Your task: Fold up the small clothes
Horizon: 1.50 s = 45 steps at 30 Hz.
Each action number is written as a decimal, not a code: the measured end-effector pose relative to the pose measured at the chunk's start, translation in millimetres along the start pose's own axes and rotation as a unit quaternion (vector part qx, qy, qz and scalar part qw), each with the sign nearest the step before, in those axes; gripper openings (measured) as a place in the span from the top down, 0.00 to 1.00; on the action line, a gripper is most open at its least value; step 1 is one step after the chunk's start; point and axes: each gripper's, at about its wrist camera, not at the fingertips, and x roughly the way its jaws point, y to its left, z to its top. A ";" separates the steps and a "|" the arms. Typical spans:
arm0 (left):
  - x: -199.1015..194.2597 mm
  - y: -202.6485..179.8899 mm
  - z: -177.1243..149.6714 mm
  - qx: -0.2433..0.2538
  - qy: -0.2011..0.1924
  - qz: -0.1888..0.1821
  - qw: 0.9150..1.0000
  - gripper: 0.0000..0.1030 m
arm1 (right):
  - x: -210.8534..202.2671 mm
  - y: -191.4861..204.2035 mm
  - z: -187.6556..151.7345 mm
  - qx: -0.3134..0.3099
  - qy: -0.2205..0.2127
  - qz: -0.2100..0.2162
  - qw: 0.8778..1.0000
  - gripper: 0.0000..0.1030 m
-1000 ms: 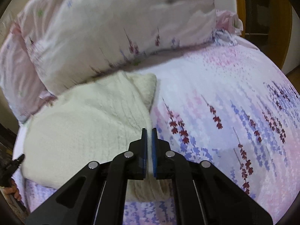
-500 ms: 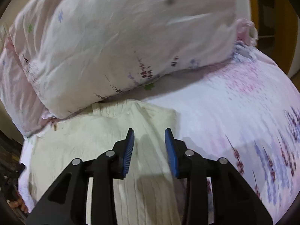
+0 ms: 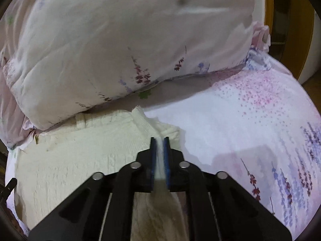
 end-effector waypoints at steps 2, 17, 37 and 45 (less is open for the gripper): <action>1.0 0.8 0.5 -0.001 0.002 0.000 1.000 0.45 | -14.1 11.7 -6.2 -0.017 -0.019 0.006 1.000 0.70; -21.5 29.4 -2.1 -0.082 -0.024 -0.056 0.995 0.35 | -32.1 62.7 -41.0 -0.094 0.000 0.061 0.994 0.66; -11.0 78.2 -15.9 -0.242 0.002 -0.109 0.964 0.30 | -29.1 165.4 -86.7 -0.220 0.025 0.092 0.971 0.58; -3.5 68.6 -11.0 -0.245 0.014 -0.119 0.962 0.41 | -26.2 164.1 -86.7 -0.218 0.024 0.096 0.971 0.57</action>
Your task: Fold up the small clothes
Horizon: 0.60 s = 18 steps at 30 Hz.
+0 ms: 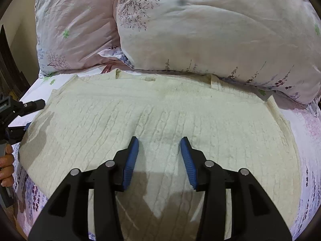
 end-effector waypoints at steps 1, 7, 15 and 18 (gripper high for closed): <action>1.3 -1.3 -0.3 -0.001 0.002 -0.002 1.000 0.43 | -0.1 0.0 -0.3 0.000 0.000 0.000 1.000 0.57; 7.9 -6.4 0.2 -0.011 0.020 -0.014 1.000 0.61 | 0.2 2.2 -2.2 -0.006 -0.006 -0.005 1.000 0.56; -7.8 -34.2 4.4 0.011 0.004 -0.044 0.999 0.80 | -3.4 -4.0 0.2 0.008 -0.002 0.011 1.000 0.54; -16.6 -60.0 5.3 0.027 -0.010 -0.069 0.997 0.81 | -14.2 -22.3 3.4 0.046 -0.002 0.036 0.998 0.46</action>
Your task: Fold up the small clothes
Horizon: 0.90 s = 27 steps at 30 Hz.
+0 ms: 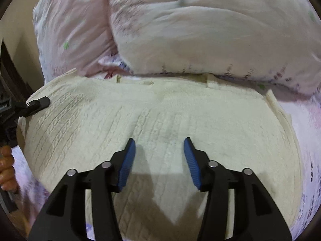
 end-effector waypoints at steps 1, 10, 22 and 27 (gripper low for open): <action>-0.3 -11.9 0.3 0.005 -0.003 -0.011 1.000 0.81 | -5.0 -5.3 0.8 0.008 -0.005 -0.001 1.000 0.45; 34.9 -105.8 -20.0 0.043 0.001 -0.045 0.998 0.82 | -54.8 -69.6 -8.0 0.059 -0.037 -0.034 0.997 0.39; 150.5 -196.3 -100.6 0.134 0.068 -0.009 0.989 0.89 | -82.7 -175.3 -37.6 0.150 -0.040 -0.073 0.985 0.38; 190.2 -201.2 -126.8 0.152 0.134 -0.011 0.979 0.88 | -87.8 -194.1 -45.8 0.174 -0.040 -0.078 0.981 0.38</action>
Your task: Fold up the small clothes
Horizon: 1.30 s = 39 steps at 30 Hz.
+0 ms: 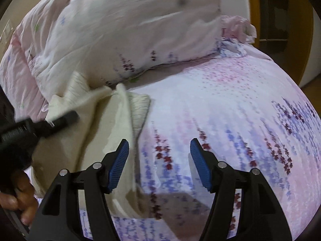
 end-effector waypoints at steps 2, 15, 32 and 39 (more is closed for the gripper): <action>-2.8 -5.1 -3.5 0.025 0.006 -0.019 1.000 0.78 | -3.5 -4.2 4.1 0.006 -0.003 0.005 1.000 0.39; -125.2 89.1 0.9 -0.023 -0.114 0.084 0.990 0.14 | 16.5 22.2 21.7 0.069 0.094 0.227 0.967 0.37; -83.2 120.3 -23.5 -0.089 -0.021 0.042 0.995 0.14 | 14.4 77.4 38.4 -0.037 -0.037 0.124 0.991 0.89; -78.9 102.2 -32.4 -0.064 -0.015 0.044 0.997 0.14 | 33.4 56.3 37.7 -0.026 0.007 0.060 0.998 0.89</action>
